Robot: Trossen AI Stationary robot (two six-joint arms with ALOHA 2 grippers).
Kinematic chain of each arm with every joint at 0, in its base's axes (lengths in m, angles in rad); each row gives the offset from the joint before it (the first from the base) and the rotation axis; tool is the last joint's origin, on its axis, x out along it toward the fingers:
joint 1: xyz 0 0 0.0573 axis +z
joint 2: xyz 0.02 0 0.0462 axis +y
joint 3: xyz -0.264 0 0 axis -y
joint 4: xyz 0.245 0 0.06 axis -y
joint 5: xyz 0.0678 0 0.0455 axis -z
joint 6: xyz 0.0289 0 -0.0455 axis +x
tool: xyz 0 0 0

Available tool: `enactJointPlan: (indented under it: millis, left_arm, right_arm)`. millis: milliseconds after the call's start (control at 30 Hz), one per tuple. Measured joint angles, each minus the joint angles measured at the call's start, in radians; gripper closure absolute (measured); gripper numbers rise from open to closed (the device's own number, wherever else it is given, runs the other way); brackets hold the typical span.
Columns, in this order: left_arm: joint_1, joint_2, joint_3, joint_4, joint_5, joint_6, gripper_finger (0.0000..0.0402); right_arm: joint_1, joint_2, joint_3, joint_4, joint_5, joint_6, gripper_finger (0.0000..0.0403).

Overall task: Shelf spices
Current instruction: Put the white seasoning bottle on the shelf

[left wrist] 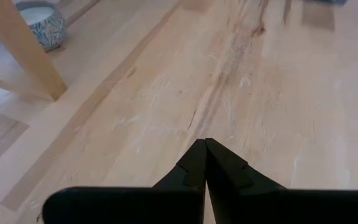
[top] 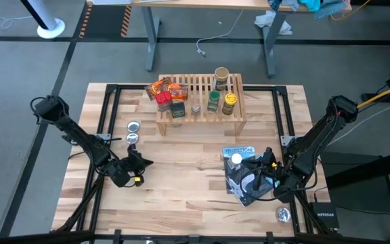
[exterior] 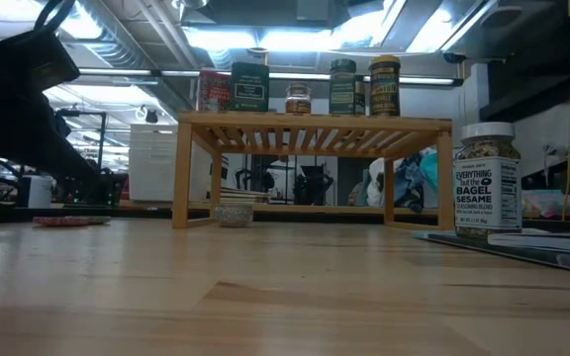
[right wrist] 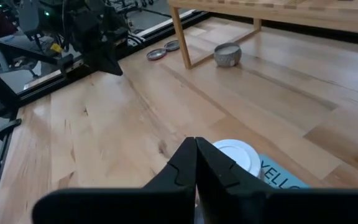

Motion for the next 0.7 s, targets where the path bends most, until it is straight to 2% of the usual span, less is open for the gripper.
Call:
enactJointPlan:
  millis: [133, 333, 700]
  left_arm:
    - [0.001, -0.095, 0.000, -0.014, 0.000, 0.000, 0.0402]
    - [0.024, -0.311, 0.000, -0.056, 0.000, 0.000, 0.0402]
    - [0.240, -0.561, 0.000, -0.057, 0.000, 0.000, 0.0402]
  right_arm:
    - [0.000, 0.000, 0.000, -0.002, 0.000, 0.000, 0.0397]
    - [0.000, 0.000, 0.000, -0.002, 0.002, 0.001, 0.0397]
    - [0.000, 0.000, 0.000, -0.002, 0.004, 0.002, 0.0397]
